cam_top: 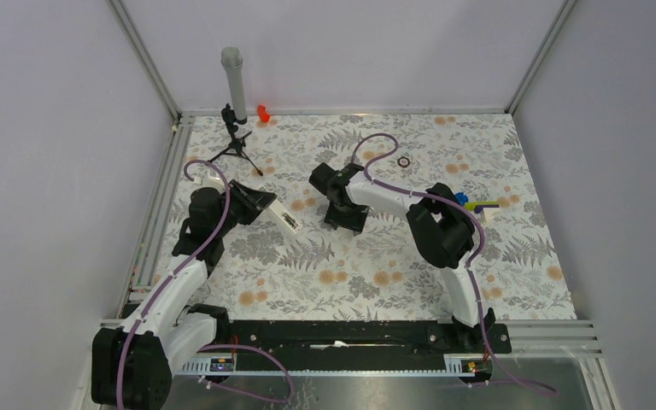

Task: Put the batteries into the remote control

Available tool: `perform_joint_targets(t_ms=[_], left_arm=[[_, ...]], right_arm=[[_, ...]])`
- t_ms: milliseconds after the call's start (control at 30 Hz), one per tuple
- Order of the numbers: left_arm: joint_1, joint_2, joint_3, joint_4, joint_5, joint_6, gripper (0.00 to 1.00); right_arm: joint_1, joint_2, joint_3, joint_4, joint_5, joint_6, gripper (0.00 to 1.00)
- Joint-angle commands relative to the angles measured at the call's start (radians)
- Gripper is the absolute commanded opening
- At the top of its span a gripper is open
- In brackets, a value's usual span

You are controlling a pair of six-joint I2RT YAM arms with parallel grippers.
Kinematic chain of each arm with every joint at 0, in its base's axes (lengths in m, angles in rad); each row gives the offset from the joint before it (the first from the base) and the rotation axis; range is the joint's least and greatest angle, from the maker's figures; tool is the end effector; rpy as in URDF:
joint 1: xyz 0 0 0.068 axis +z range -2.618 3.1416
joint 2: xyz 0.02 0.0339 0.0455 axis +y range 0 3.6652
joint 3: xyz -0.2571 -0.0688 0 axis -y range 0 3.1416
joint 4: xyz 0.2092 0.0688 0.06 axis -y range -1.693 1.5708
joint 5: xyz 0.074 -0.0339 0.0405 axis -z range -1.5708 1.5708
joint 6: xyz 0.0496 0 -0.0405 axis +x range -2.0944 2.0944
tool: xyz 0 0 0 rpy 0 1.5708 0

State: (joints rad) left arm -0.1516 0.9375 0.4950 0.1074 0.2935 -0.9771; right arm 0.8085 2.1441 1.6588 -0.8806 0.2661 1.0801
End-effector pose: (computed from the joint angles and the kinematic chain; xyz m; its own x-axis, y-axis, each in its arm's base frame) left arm 0.1929 -0.0440 0.2454 -0.5256 -0.7223 -0.4494 -0.0375 0.5474 -0.8360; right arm 0.2838 0.2783 0.1657 -0.9015 0.2881 -0.3230 0.2849 0.9568 0.0581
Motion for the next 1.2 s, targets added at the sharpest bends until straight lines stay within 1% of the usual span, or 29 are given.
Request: perform_joint_targets(t_ms=[0, 167, 200, 300, 400, 500, 633, 767, 900, 967, 1100, 1167], left_arm=[[0.006, -0.006, -0.002, 0.086, 0.013, -0.010, 0.00], [0.006, -0.019, -0.011, 0.092, 0.030, -0.018, 0.00], [0.007, -0.027, -0.013, 0.091, 0.035, -0.021, 0.00], [0.008, -0.064, -0.008, 0.088, 0.063, -0.005, 0.00], [0.009, -0.087, 0.014, 0.047, 0.065, 0.041, 0.00], [0.012, -0.101, 0.025, 0.022, 0.077, 0.073, 0.00], [0.013, -0.119, 0.035, 0.008, 0.086, 0.092, 0.00], [0.015, -0.119, 0.034, 0.013, 0.080, 0.101, 0.00], [0.020, -0.097, 0.033, 0.047, 0.097, 0.086, 0.00], [0.022, -0.088, 0.035, 0.061, 0.106, 0.079, 0.00], [0.031, -0.082, 0.027, 0.081, 0.109, 0.072, 0.00], [0.033, -0.082, 0.024, 0.081, 0.110, 0.070, 0.00]], right_arm=[[-0.008, 0.011, 0.024, -0.016, -0.012, -0.036, 0.63], [-0.021, 0.032, 0.070, 0.012, -0.037, -0.069, 0.66], [-0.023, 0.040, 0.086, 0.013, -0.042, -0.076, 0.67], [-0.023, 0.048, 0.118, 0.002, -0.030, -0.064, 0.77], [-0.028, 0.048, 0.108, -0.005, -0.012, -0.014, 0.78], [-0.028, 0.061, 0.101, -0.042, 0.037, 0.036, 0.76], [-0.025, 0.075, 0.061, -0.048, 0.040, 0.047, 0.70], [-0.025, 0.049, 0.011, -0.012, 0.017, -0.005, 0.68], [-0.025, 0.026, -0.035, -0.031, 0.039, -0.062, 0.68], [-0.025, 0.005, -0.075, -0.033, 0.036, -0.089, 0.63], [-0.025, -0.067, -0.204, 0.036, 0.005, -0.172, 0.45], [-0.025, -0.103, -0.264, 0.079, -0.031, -0.229, 0.42]])
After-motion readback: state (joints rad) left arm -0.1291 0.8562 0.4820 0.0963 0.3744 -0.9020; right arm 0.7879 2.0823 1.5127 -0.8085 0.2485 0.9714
